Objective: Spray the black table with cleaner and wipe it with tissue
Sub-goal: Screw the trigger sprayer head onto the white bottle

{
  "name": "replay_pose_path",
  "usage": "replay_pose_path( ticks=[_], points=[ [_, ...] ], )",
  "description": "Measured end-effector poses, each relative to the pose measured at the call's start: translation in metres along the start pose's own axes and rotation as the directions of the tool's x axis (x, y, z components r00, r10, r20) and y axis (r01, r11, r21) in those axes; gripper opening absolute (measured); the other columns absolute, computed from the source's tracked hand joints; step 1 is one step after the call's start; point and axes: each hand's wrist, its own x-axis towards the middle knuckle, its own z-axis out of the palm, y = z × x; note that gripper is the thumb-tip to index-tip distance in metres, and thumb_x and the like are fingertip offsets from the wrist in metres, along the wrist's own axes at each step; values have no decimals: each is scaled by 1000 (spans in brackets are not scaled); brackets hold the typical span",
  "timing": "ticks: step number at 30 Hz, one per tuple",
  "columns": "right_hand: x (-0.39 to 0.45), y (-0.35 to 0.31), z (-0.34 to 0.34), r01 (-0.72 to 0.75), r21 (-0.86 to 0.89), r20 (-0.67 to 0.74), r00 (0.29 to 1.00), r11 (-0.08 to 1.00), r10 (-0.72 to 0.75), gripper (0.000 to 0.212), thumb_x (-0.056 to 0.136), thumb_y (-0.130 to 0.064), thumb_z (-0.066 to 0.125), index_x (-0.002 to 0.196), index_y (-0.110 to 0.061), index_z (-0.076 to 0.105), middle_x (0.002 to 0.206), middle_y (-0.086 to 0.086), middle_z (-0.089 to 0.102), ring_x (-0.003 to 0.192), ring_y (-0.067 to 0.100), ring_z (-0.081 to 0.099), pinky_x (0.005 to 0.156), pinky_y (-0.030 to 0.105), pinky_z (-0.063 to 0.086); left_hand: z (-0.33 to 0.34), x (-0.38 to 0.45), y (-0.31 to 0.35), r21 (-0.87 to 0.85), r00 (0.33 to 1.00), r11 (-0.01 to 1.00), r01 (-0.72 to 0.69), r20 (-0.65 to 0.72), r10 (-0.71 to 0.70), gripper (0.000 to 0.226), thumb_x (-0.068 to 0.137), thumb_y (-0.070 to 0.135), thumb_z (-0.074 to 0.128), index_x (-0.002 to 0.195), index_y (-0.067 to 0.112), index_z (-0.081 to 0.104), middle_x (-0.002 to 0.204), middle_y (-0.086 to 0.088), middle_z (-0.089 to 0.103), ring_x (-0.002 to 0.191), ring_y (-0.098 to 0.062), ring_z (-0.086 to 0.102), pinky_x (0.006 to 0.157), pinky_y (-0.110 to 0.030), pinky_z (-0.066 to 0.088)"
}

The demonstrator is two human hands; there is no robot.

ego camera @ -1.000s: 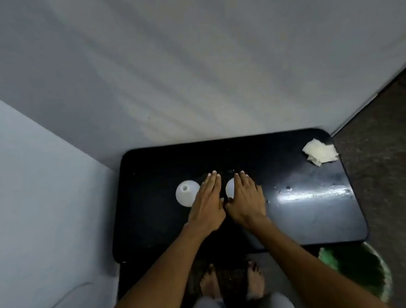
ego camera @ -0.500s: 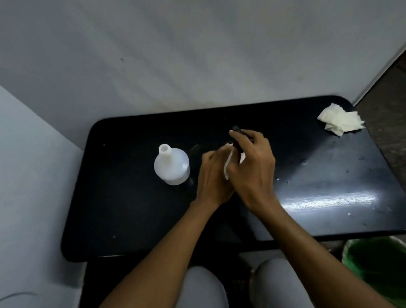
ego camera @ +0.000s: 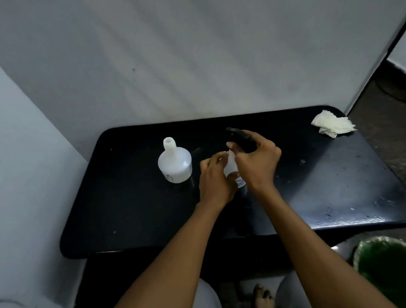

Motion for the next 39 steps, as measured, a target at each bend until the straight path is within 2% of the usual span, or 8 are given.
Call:
replay_pose_path(
  ticks=[6, 12, 15, 18, 25, 29, 34, 39],
  points=[
    [-2, 20, 3, 77, 81, 2, 997, 994, -77, 34, 81, -17, 86, 113, -11, 79, 94, -3, 78, 85, 5, 74, 80, 17, 59, -1, -1, 1, -71, 998, 996, 56, 17, -55, 56, 85, 17, 66, 138, 18, 50, 140, 0, 43, 132, -28, 42, 100, -31, 38],
    [11, 25, 3, 31, 116, 107, 993, 993, -43, 29, 84, -5, 80, 110, -17, 79, 91, -18, 73, 87, -6, 69, 81, 8, 54, -4, 6, 0, -21, 997, 999, 45, 66, -44, 54, 86, 26, 62, 138, 17, 51, 143, -1, 47, 134, -22, 33, 105, -41, 42],
    [25, 27, -10, -65, 193, 281, 960, 979, 8, 33, 85, 2, 77, 96, -30, 75, 92, -17, 74, 91, -4, 71, 82, 19, 58, -4, 9, -2, 17, 995, 998, 57, 84, -58, 57, 85, 33, 67, 138, 18, 52, 143, 3, 47, 131, -20, 34, 103, -35, 40],
    [36, 27, -18, -156, 253, 366, 929, 955, 55, 30, 85, 4, 78, 95, -24, 73, 97, -3, 77, 95, 12, 75, 88, 35, 62, -2, 9, -6, 1, 992, 997, 76, 96, -76, 59, 86, 34, 67, 140, 22, 50, 145, 3, 44, 131, -19, 36, 107, -35, 40],
    [19, 27, 0, -72, 58, 180, 982, 996, 60, 41, 66, -15, 96, 101, -11, 75, 87, -10, 74, 74, -10, 70, 64, 5, 51, -5, 5, -4, -1, 998, 1000, 6, 57, -6, 53, 87, 27, 65, 139, 22, 52, 143, 5, 46, 133, -23, 36, 104, -40, 42],
    [35, 19, -12, -32, -10, 283, 958, 999, 34, 30, 67, -13, 95, 91, -21, 79, 85, -13, 76, 79, -5, 73, 69, 12, 57, -9, 6, -1, 3, 998, 999, 33, 62, -33, 54, 85, 32, 69, 137, 23, 54, 142, 5, 45, 130, -24, 41, 103, -41, 42],
    [49, 15, -23, -113, -59, 460, 879, 992, 127, 48, 75, 2, 86, 119, -8, 71, 112, 7, 75, 109, 22, 72, 94, 36, 59, -11, 11, 2, 17, 997, 999, 40, 72, -41, 54, 84, 30, 69, 136, 22, 55, 142, 5, 47, 131, -24, 40, 103, -41, 42],
    [39, 10, -17, -101, -173, 223, 965, 980, 139, 80, 60, -32, 99, 127, -23, 56, 124, 0, 61, 114, 16, 57, 92, 29, 52, -8, 14, 4, 8, 992, 996, 91, 90, -91, 54, 83, 34, 71, 134, 22, 56, 140, 4, 45, 132, -23, 41, 105, -41, 41]
  ],
)
